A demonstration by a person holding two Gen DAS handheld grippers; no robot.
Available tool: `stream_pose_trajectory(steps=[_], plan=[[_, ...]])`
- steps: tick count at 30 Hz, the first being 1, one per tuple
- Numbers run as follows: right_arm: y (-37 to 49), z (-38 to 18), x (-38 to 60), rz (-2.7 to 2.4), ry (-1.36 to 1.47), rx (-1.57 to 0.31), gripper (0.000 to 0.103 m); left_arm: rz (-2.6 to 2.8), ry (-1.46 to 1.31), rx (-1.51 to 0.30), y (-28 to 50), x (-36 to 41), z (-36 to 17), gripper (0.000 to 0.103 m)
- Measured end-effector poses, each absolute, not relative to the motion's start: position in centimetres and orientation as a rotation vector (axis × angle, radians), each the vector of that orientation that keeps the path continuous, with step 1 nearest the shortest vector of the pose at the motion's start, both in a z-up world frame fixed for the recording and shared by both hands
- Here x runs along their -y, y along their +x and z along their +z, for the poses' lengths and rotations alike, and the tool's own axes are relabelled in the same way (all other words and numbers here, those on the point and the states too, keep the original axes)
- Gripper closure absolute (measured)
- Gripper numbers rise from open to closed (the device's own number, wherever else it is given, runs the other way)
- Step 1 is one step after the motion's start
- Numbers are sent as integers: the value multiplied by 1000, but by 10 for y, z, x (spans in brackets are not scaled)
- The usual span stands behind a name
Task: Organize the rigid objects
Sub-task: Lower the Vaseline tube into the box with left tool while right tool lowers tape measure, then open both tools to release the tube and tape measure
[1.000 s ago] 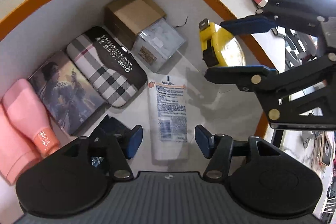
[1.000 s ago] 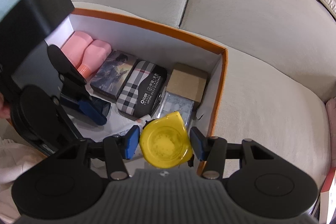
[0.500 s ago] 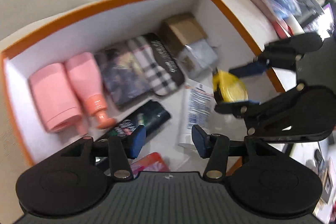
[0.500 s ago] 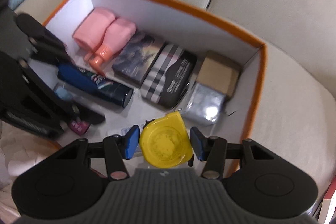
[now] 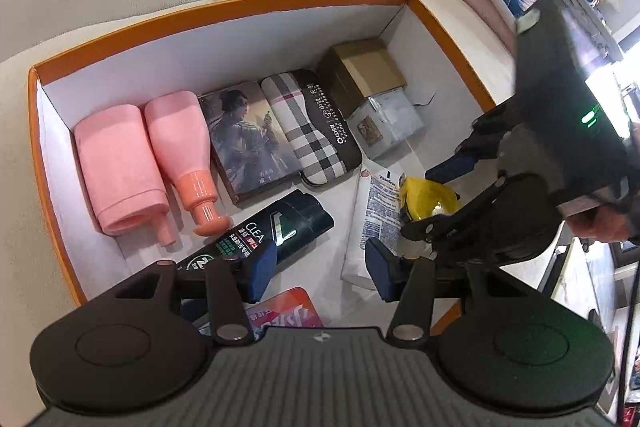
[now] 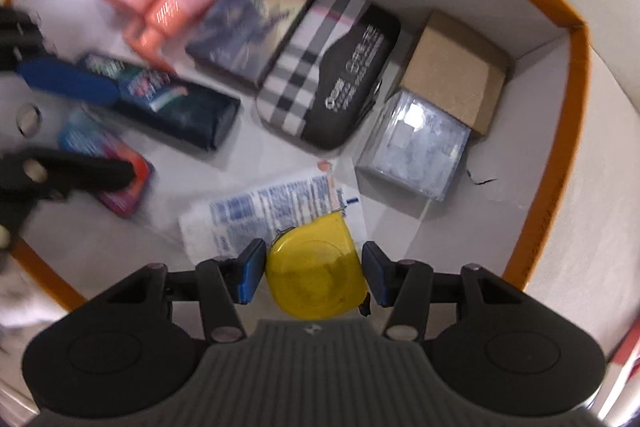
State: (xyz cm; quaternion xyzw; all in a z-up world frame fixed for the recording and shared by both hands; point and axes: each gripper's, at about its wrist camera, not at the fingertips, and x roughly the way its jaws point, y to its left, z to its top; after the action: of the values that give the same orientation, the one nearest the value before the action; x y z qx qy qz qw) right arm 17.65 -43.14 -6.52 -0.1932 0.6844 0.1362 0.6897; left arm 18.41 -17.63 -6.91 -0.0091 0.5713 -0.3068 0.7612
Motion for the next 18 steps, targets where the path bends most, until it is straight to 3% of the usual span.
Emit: stream_pose_trajectory(steps=[9, 18], plan=[[178, -91, 424, 311, -506, -1619, 50, -662, -27, -1246, 184, 175, -69, 44], [173, -80, 420, 302, -535, -1591, 47, -655, -26, -1231, 175, 170, -59, 44]])
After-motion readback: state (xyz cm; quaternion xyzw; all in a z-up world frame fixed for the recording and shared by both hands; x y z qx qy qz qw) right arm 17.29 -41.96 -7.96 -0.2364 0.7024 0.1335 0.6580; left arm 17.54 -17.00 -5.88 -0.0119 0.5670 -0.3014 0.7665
